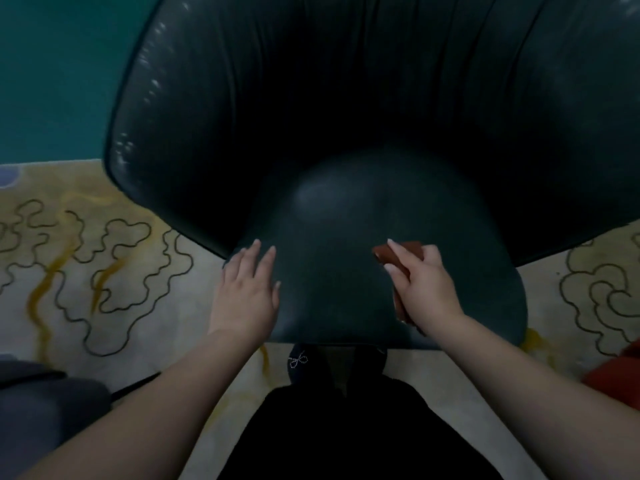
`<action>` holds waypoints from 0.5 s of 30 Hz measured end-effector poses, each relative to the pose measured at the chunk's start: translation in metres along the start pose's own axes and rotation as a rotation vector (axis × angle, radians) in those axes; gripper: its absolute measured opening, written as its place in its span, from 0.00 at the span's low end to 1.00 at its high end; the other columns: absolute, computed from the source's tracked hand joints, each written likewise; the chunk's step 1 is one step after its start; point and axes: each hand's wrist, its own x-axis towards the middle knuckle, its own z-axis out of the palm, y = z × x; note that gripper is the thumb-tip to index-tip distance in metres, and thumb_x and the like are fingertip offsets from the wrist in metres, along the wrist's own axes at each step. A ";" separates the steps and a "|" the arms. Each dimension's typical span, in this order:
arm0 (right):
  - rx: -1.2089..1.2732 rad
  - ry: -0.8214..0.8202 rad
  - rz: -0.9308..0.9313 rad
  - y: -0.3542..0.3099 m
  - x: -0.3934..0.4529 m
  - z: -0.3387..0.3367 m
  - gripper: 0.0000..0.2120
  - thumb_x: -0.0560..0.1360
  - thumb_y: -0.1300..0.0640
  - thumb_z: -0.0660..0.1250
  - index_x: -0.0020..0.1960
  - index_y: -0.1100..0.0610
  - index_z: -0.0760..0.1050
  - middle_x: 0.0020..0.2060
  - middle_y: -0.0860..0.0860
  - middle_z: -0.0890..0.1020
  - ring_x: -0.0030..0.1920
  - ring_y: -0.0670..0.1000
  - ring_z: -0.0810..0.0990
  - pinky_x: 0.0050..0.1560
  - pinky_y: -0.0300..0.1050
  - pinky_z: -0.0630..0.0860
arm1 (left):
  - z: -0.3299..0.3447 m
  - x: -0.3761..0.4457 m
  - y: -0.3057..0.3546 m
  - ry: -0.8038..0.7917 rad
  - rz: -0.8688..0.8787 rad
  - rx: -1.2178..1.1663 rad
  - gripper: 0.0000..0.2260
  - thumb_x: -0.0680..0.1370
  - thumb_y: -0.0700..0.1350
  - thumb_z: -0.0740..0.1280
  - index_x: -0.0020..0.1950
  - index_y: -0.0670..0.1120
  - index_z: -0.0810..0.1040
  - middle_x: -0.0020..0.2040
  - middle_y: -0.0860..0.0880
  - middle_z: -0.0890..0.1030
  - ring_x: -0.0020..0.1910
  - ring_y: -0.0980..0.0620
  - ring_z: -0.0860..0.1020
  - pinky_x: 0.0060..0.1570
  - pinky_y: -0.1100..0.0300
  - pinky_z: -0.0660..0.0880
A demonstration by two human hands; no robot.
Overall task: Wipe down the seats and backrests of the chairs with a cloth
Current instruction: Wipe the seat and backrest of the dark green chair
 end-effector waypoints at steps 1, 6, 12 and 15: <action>-0.002 0.002 -0.013 -0.010 -0.006 -0.009 0.20 0.80 0.48 0.61 0.72 0.42 0.67 0.60 0.50 0.66 0.48 0.48 0.70 0.50 0.39 0.67 | -0.011 -0.006 -0.002 0.001 0.002 0.003 0.26 0.80 0.52 0.58 0.77 0.47 0.58 0.77 0.44 0.58 0.75 0.44 0.58 0.74 0.49 0.55; -0.011 -0.015 -0.046 -0.056 -0.029 -0.032 0.20 0.80 0.46 0.61 0.72 0.40 0.67 0.57 0.49 0.66 0.46 0.49 0.71 0.46 0.41 0.68 | -0.066 -0.017 -0.021 0.033 -0.010 -0.012 0.27 0.81 0.53 0.56 0.78 0.48 0.56 0.78 0.46 0.58 0.76 0.46 0.55 0.75 0.52 0.52; 0.031 0.053 -0.015 -0.116 -0.031 -0.023 0.20 0.79 0.46 0.62 0.71 0.39 0.67 0.57 0.47 0.65 0.44 0.48 0.72 0.44 0.40 0.69 | -0.108 -0.003 -0.066 0.022 0.046 0.019 0.27 0.81 0.55 0.54 0.79 0.50 0.53 0.78 0.48 0.55 0.76 0.48 0.52 0.75 0.53 0.50; 0.068 0.112 0.017 -0.154 -0.025 -0.008 0.20 0.79 0.47 0.63 0.70 0.40 0.69 0.58 0.48 0.66 0.46 0.50 0.74 0.46 0.43 0.73 | -0.129 0.014 -0.095 0.041 0.174 0.069 0.26 0.81 0.53 0.57 0.78 0.48 0.58 0.77 0.47 0.59 0.76 0.47 0.56 0.75 0.53 0.52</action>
